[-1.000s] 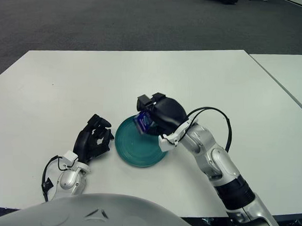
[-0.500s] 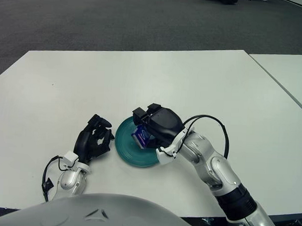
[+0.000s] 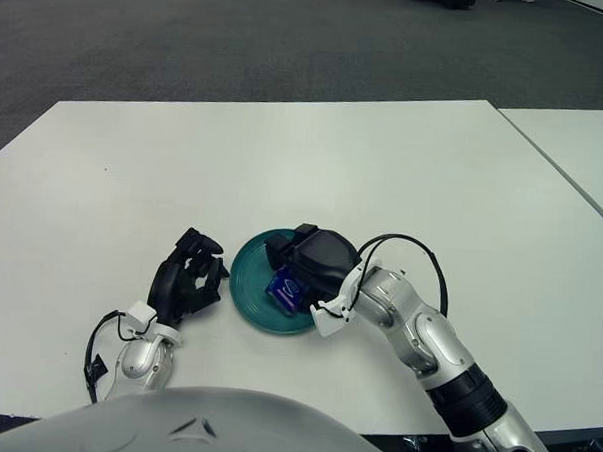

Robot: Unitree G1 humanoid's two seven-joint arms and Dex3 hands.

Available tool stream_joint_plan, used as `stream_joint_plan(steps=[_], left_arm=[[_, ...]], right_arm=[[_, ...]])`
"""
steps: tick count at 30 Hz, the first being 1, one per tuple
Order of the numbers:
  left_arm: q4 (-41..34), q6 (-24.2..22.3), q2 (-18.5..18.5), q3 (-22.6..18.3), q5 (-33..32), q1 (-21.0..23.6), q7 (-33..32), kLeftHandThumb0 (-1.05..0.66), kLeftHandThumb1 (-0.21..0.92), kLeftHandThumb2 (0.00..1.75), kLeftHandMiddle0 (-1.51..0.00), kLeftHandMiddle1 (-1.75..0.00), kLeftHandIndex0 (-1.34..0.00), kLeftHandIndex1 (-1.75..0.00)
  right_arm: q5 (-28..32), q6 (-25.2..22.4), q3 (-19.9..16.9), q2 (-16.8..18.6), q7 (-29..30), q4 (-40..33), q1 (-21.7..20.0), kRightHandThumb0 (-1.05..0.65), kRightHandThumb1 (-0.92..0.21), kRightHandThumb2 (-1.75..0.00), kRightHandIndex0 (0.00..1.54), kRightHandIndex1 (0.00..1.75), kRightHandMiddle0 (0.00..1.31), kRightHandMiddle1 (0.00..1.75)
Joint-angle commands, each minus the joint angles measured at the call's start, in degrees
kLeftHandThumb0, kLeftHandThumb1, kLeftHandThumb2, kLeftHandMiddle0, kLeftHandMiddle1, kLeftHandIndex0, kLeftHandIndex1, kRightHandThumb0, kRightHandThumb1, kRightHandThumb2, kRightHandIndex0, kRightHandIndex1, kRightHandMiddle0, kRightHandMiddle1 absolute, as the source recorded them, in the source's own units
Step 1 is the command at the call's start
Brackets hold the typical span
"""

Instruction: Put the gum into the plate.

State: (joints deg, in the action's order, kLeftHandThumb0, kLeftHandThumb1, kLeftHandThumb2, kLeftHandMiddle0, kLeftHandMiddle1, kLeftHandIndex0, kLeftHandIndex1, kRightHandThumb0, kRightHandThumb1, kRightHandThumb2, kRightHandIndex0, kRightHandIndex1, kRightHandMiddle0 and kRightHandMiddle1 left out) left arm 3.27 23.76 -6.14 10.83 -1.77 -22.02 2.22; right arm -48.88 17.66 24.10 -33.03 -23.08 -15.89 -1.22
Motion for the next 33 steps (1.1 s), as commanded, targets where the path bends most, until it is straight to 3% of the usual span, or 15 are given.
stream_joint_plan(steps=[1,3,6,21,33], left_arm=[[2.8,-1.4,-1.3,-0.2,-1.1,0.0,0.0,-0.40,0.65,0.89,-0.64,-1.75,-0.36,-1.75],[3.3,-0.9,-1.3,-0.3,-1.3,0.2,-0.2,-0.40,0.66,0.89,-0.64,-1.75,-0.36,-1.75],[3.8,-0.5,-1.4,-0.4,-1.3,0.5,-0.4,-0.40,0.66,0.88,-0.63,-1.75,-0.36,-1.75],[5.8,1.1,-1.6,-0.6,-2.9,1.6,-0.3,-0.39,0.68,0.85,-0.62,-1.75,-0.34,-1.75],[5.6,-0.2,-0.7,-0.6,-1.7,1.9,-0.5,-0.40,0.66,0.88,-0.59,-1.75,-0.36,-1.75]], right_arm=[[-0.1,-1.4,0.3,0.6,-1.6,1.8,-1.0,-0.52,-0.92,-0.66,0.26,0.57,0.10,1.51],[-0.1,-2.0,0.4,1.0,-1.8,2.2,-1.2,-0.65,-0.92,-0.75,0.24,0.52,0.04,1.27],[-0.2,-2.5,0.5,1.3,-1.8,2.5,-1.5,-0.72,-0.92,-0.79,0.22,0.47,0.01,1.11],[1.7,-4.8,-0.7,3.9,-0.3,4.2,-2.4,-0.93,-0.92,-0.90,0.24,0.23,0.00,0.70],[6.6,-3.4,-0.9,3.6,-1.1,4.8,-2.8,-1.05,-0.92,-1.00,0.09,0.07,0.00,0.29]])
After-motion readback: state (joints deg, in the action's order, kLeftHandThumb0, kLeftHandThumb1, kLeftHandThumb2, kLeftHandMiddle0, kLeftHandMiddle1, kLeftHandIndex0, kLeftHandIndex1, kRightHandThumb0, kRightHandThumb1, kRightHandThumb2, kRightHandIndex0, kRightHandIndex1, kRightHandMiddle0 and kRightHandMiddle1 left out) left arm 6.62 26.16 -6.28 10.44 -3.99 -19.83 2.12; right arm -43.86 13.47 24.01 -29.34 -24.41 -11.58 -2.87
